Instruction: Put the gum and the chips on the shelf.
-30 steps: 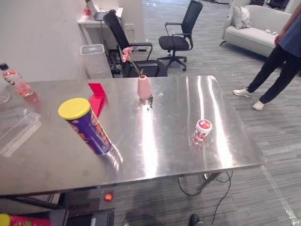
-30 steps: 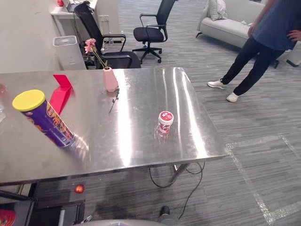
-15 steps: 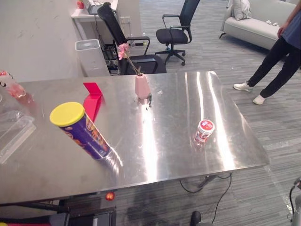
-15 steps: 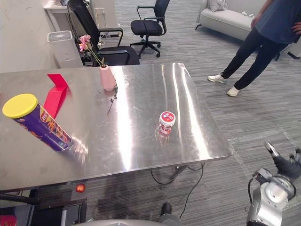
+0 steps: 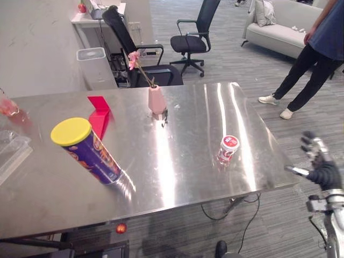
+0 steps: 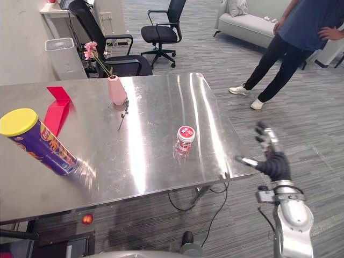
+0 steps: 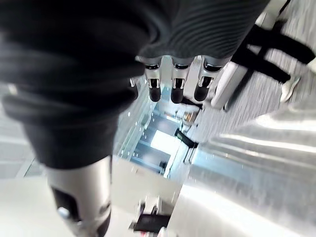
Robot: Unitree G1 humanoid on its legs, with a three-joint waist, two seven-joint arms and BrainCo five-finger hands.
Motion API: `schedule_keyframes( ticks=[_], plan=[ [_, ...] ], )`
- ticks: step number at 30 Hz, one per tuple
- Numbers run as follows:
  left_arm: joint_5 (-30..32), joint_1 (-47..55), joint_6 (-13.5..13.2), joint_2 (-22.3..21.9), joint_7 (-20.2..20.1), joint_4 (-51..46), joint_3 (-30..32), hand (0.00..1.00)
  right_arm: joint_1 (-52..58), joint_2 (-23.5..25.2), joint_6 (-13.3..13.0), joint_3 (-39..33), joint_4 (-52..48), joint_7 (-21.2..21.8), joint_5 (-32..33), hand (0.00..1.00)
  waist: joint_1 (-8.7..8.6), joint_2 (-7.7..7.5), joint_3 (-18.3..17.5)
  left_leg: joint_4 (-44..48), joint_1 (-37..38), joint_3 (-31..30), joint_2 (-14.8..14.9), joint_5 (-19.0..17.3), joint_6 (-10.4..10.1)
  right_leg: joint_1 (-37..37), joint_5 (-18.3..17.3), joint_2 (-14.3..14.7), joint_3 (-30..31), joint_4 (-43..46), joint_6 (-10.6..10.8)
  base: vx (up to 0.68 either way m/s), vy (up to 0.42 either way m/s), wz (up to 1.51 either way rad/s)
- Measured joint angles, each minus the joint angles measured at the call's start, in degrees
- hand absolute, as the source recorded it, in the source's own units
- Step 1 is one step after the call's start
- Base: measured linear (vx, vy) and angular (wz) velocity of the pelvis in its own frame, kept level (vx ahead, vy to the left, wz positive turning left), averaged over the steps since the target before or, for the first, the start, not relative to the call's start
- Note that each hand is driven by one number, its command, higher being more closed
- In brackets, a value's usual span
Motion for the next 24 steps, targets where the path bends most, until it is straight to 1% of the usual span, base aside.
schedule_keyframes(
  ticks=[1, 2, 3, 9, 12, 13, 14, 16, 20, 24],
  plan=[
    [0.0, 0.0, -0.2, 0.0, 0.1, 0.0, 0.0, 0.00, 0.0, 0.0, 0.0, 0.6, -0.1, 0.7, 0.6, 0.00, 0.01, 0.02, 0.0, 0.0, 0.0, 0.0, 0.0, 0.0, 0.0, 0.0, 0.0, 0.0, 0.0, 0.0, 0.0, 0.00, 0.000, 0.00],
    [0.0, 0.0, -0.6, -0.1, 0.2, 0.1, 0.0, 0.00, 0.0, 0.0, 0.2, 1.7, -0.1, 1.9, 3.2, 0.00, 0.14, 0.03, 0.0, 0.1, 0.0, 0.0, 0.0, 0.0, 0.0, 0.1, 0.0, 0.0, -0.1, 0.0, 0.0, 0.00, 0.000, 0.00],
    [0.0, 0.0, -0.8, -0.1, 0.3, 0.1, -0.1, 0.00, 0.0, 0.0, 0.2, 2.2, -0.1, 2.0, 3.9, 0.00, 0.16, 0.03, 0.0, 0.1, 0.0, -0.1, 0.0, 0.0, 0.0, 0.1, 0.0, 0.0, -0.1, 0.0, 0.0, 0.00, 0.000, 0.00],
    [0.0, 0.0, -0.9, 0.0, 0.6, 0.2, -1.1, 0.00, 0.0, -0.1, 0.0, 7.1, 0.0, 2.4, 3.0, 0.00, 0.19, 0.17, 0.0, 0.7, -0.1, -0.3, 0.1, 0.0, 0.0, 0.3, 0.0, -0.2, -0.4, 0.0, 0.0, -0.02, -0.013, 0.02],
    [0.0, 0.0, -0.9, 0.4, 0.6, 0.5, -1.9, 0.00, 0.0, -0.7, -0.4, 7.4, 0.6, 0.1, -1.3, 0.00, 0.20, 0.23, 0.0, 0.7, -0.1, -1.4, 0.1, 0.0, 0.0, 0.8, 0.0, -0.3, -1.1, -0.1, 0.0, -0.04, -0.029, 0.12],
    [-0.1, -0.1, -0.9, 0.4, 0.6, 0.6, -2.1, 0.00, -0.3, -1.5, -0.4, 7.5, 1.5, -1.4, -1.5, 0.00, 0.24, 0.24, 0.0, 0.6, -0.2, -1.6, 0.1, 0.0, 0.0, 0.8, 0.0, -0.3, -1.3, -0.1, 0.0, -0.05, -0.032, 0.12],
    [-0.1, -0.1, -0.9, 0.4, 0.6, 0.6, -2.2, 0.00, -0.4, -2.0, -0.4, 7.5, 1.9, -1.9, -1.5, 0.00, 0.27, 0.25, 0.0, 0.6, -0.2, -1.6, 0.1, 0.0, 0.0, 0.8, 0.0, -0.3, -1.4, -0.1, 0.0, -0.05, -0.030, 0.09],
    [-0.1, -0.1, -0.9, 0.7, 0.6, 0.8, -2.5, 0.00, -0.7, -2.6, -0.4, 7.4, 2.1, -4.3, -3.6, 0.00, 0.38, 0.30, 0.0, 0.6, -0.7, -2.4, 0.1, 0.0, 0.0, 0.8, 0.0, -0.3, -1.9, -0.1, 0.0, -0.04, -0.030, 0.12],
    [-0.1, 0.0, -0.9, 0.9, 0.5, 1.0, -2.9, 0.00, -1.6, -3.5, -0.4, 7.0, 3.1, -6.4, -3.8, 0.00, 0.45, 0.43, 0.0, 0.6, -1.1, -3.1, 0.2, 0.0, 0.0, 0.9, 0.0, -0.3, -2.5, -0.1, 0.0, -0.03, -0.032, 0.08],
    [-0.1, 0.0, -0.9, 0.9, 0.5, 1.0, -2.9, 0.00, -2.8, -4.4, -0.2, 6.9, 4.1, -8.0, -5.4, 0.00, 1.24, 0.68, -0.1, 0.6, -1.2, -3.3, 0.1, 0.1, 0.1, 0.9, 0.0, -0.4, -2.6, -0.1, 0.0, -0.01, -0.005, 0.00]
  ],
)
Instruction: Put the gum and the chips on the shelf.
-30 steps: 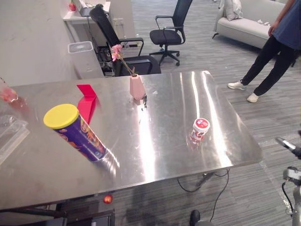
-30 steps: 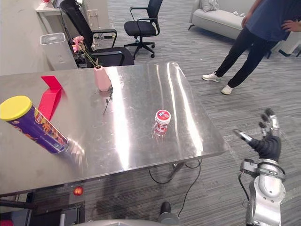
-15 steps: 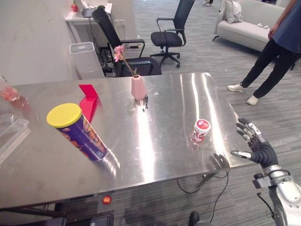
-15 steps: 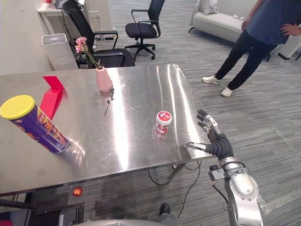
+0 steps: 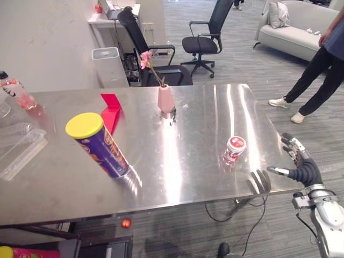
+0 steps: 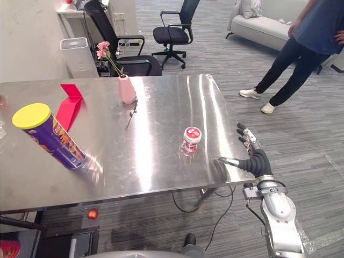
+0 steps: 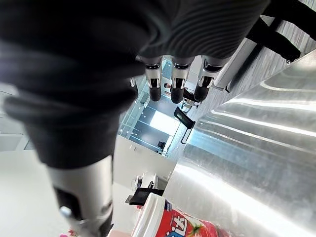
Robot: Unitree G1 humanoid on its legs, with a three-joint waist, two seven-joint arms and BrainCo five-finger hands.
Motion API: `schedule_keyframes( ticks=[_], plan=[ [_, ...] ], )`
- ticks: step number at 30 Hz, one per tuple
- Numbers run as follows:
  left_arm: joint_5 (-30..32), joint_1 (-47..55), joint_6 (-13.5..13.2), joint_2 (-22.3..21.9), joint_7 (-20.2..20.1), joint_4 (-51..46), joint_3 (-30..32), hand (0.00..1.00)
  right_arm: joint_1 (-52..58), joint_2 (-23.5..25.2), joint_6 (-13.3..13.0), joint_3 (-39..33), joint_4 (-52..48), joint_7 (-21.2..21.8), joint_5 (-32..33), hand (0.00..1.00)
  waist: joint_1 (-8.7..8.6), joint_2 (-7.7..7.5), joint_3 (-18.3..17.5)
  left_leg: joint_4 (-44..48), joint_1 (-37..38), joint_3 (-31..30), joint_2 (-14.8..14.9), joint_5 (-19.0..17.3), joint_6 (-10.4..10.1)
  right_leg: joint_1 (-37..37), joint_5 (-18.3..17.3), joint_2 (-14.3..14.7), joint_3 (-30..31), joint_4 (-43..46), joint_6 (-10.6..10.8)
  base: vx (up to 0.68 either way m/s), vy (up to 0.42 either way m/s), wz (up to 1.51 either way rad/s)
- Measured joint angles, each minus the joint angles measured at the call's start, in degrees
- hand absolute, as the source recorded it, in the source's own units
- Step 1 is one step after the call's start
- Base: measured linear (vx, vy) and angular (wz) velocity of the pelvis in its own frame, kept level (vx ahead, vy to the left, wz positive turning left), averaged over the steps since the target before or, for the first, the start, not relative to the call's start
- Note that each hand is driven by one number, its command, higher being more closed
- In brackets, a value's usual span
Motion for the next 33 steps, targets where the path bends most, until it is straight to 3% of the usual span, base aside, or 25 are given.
schedule_keyframes(
  ticks=[33],
  plan=[
    [0.0, 0.0, 0.2, 0.4, 0.3, -1.3, -1.2, 0.00, -6.5, -0.2, 0.4, 2.6, 9.4, 0.3, -2.7, 0.00, 1.10, -0.44, 1.5, 0.0, -3.0, -5.7, -1.4, 0.9, 1.3, 0.2, 0.0, -1.8, -4.1, 0.0, 0.0, -0.03, -0.012, 0.08]
  ],
)
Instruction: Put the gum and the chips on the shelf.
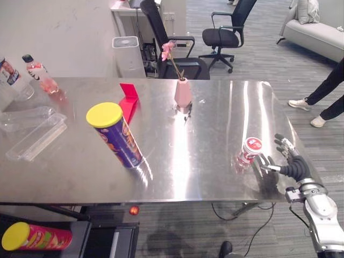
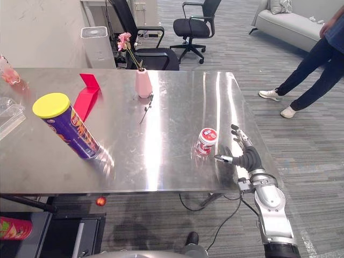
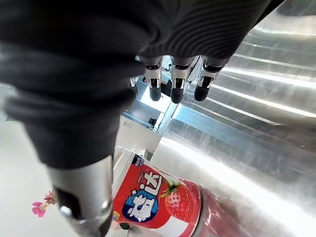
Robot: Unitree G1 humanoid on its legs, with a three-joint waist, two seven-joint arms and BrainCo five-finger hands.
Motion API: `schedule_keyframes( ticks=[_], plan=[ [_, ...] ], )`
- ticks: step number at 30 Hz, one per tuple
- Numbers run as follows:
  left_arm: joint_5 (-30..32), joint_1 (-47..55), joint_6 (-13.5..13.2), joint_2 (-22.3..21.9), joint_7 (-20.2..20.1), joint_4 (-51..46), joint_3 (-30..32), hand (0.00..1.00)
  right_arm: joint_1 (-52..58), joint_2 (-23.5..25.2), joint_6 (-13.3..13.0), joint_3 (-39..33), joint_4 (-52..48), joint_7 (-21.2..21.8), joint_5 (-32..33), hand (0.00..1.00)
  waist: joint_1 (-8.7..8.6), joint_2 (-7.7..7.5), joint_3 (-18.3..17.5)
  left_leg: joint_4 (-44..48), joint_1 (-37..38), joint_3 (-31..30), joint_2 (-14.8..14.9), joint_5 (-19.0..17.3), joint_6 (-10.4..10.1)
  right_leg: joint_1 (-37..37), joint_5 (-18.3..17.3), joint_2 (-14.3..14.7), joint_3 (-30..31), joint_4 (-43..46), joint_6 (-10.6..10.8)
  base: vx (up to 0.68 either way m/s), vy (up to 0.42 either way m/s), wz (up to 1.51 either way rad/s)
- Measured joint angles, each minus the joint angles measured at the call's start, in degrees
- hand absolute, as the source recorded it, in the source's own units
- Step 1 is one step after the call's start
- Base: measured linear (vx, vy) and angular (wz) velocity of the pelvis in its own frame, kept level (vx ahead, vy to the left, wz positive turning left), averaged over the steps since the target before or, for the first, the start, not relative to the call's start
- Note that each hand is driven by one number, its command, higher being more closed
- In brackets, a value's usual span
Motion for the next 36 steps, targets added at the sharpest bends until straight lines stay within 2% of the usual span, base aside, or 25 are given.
schedule_keyframes(
  ticks=[5, 6, 21, 24, 30, 36],
  plan=[
    [0.0, 0.0, 0.0, 0.1, 0.1, -1.0, -0.4, 0.00, -0.4, 0.0, -0.1, 0.3, 1.0, 0.0, -0.1, 0.00, 0.80, -0.05, 0.7, 0.0, -0.2, -0.3, 0.0, 0.0, 0.1, 0.0, 0.0, 0.0, -0.2, 0.0, 0.0, -0.04, -0.017, 0.03],
    [0.0, 0.0, 0.0, 0.1, 0.4, -1.0, -0.5, 0.00, -1.1, 0.0, -0.1, 1.5, 1.7, 0.2, -2.1, 0.00, 0.98, -0.04, 0.8, 0.1, -0.8, -0.6, -0.4, 0.1, 0.1, -0.1, 0.0, -0.1, -0.5, 0.0, 0.0, -0.08, -0.036, 0.09],
    [0.0, 0.0, 0.0, 0.1, 0.4, -1.5, -0.7, 0.00, -1.5, 0.0, -0.1, 2.1, 1.8, -0.3, -2.4, 0.00, 1.16, 0.19, 1.8, 0.4, -1.8, -2.5, -0.6, 0.4, 0.6, 0.1, 0.0, -0.4, -2.0, 0.0, 0.0, -0.03, -0.020, 0.05],
    [0.0, 0.0, 0.0, 0.1, 0.7, -1.8, -0.9, 0.00, -2.4, 0.0, -0.1, 2.2, 2.3, -0.3, -4.4, 0.00, 1.17, 0.13, 2.1, 0.5, -1.8, -3.3, -0.6, 0.6, 0.6, 0.2, 0.0, -0.4, -2.7, 0.0, 0.0, 0.00, -0.027, 0.13],
    [0.0, 0.0, 0.0, 0.1, 0.9, -2.1, -1.0, 0.00, -4.2, 0.0, -0.2, 2.6, 4.0, -1.1, -4.5, 0.00, 2.21, 0.10, 2.1, 0.8, -1.7, -3.6, -0.6, 0.6, 0.6, 0.7, 0.0, -0.7, -3.0, 0.0, 0.0, -0.02, -0.015, 0.04],
    [0.0, 0.1, 0.0, 0.1, 1.0, -2.1, -1.1, 0.00, -4.7, 0.0, -0.2, 2.7, 4.0, -1.4, -4.5, 0.00, 2.52, 0.10, 2.1, 0.8, -1.9, -4.0, -1.0, 0.8, 0.9, 0.8, 0.0, -1.0, -3.2, 0.0, 0.0, -0.03, -0.013, 0.04]
  ],
)
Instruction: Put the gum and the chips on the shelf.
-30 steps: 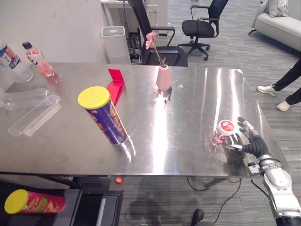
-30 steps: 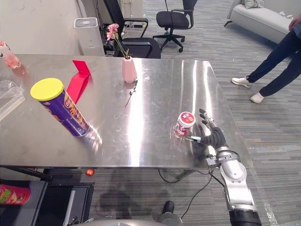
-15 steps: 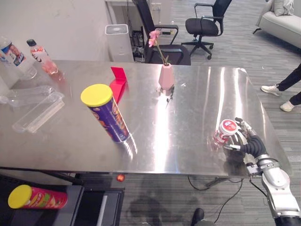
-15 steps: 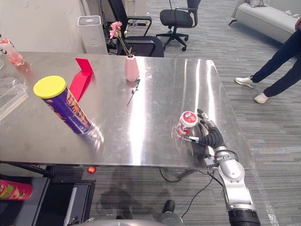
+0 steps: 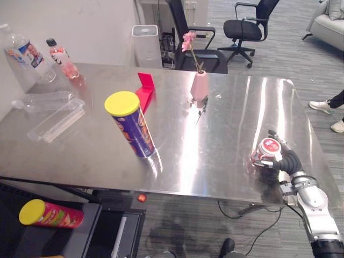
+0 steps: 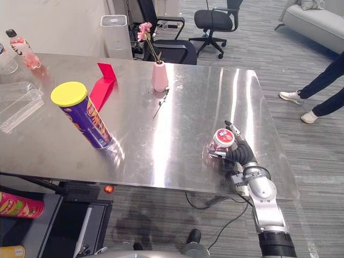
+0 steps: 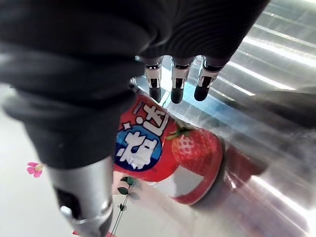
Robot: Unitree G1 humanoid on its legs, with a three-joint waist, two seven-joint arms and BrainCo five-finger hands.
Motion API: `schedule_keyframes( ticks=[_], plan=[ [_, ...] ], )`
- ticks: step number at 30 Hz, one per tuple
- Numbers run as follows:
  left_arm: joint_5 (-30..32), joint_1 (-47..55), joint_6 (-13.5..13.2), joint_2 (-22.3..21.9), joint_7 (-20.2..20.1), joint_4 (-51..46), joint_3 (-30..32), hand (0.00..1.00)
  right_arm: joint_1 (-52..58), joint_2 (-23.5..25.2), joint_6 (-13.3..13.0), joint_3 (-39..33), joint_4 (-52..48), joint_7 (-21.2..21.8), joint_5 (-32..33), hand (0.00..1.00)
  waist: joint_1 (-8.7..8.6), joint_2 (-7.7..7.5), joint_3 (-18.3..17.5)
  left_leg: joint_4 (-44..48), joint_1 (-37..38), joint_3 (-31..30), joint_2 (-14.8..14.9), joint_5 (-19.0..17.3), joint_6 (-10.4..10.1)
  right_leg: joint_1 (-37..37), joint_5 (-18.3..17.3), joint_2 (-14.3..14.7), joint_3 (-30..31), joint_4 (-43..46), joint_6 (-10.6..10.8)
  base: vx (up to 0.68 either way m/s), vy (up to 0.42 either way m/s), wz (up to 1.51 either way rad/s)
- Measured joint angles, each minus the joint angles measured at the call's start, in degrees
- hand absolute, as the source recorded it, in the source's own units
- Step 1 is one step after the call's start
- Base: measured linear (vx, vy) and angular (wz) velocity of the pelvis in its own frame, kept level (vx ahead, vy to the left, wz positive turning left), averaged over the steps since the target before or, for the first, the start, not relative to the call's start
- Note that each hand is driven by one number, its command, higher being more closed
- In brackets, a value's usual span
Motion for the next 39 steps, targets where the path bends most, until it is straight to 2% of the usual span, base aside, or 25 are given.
schedule_keyframes(
  ticks=[1, 2, 31, 35, 39],
  plan=[
    [0.0, 0.0, 0.0, 0.0, 0.0, 0.0, 0.0, 0.00, 0.0, 0.0, 0.0, 0.0, 0.0, -0.1, 0.0, 0.00, 0.00, 0.00, 0.0, 0.0, 0.0, -0.1, 0.0, 0.0, 0.0, 0.0, 0.0, 0.0, 0.0, 0.0, 0.0, -0.04, -0.021, 0.04],
    [0.0, 0.0, 0.0, 0.0, 0.0, 0.0, 0.0, 0.00, -0.1, 0.0, 0.0, 0.0, 0.0, -0.1, 0.0, 1.00, 0.01, -0.02, 0.0, 0.0, 0.0, -0.2, -0.1, 0.1, 0.0, 0.0, 0.0, 0.0, -0.1, 0.0, 0.0, -0.03, -0.019, 0.04],
    [0.0, 0.4, 0.4, 0.1, 0.4, -1.0, 0.0, 0.00, -1.1, 0.0, -0.5, -0.1, 2.1, -2.5, -0.2, 1.00, 0.00, -0.32, 0.1, -1.5, 0.1, -0.9, -0.3, 1.1, 0.0, 0.0, 0.0, -0.1, -0.7, 0.0, 0.0, -0.01, -0.007, 0.01],
    [0.0, 0.6, 0.3, 0.1, 0.7, -1.2, 0.0, 0.00, -2.1, 0.0, -0.8, -0.6, 0.4, -3.4, 0.0, 1.00, -0.02, -0.47, 0.0, -1.7, 0.6, -0.5, -0.4, 1.1, 0.0, 0.0, 0.1, -0.1, -0.2, 0.0, 0.1, -0.01, -0.009, -0.04],
    [0.0, 0.6, 0.3, 0.1, 0.9, -1.2, 0.0, 0.00, -2.9, -0.4, -0.8, -0.8, -6.1, -3.3, 0.9, 1.00, -0.10, -0.71, -0.2, -1.9, 1.2, 0.1, -0.4, 1.1, 0.0, 0.2, 0.2, -0.2, 0.3, 0.0, 0.2, -0.02, -0.010, -0.07]
  ],
)
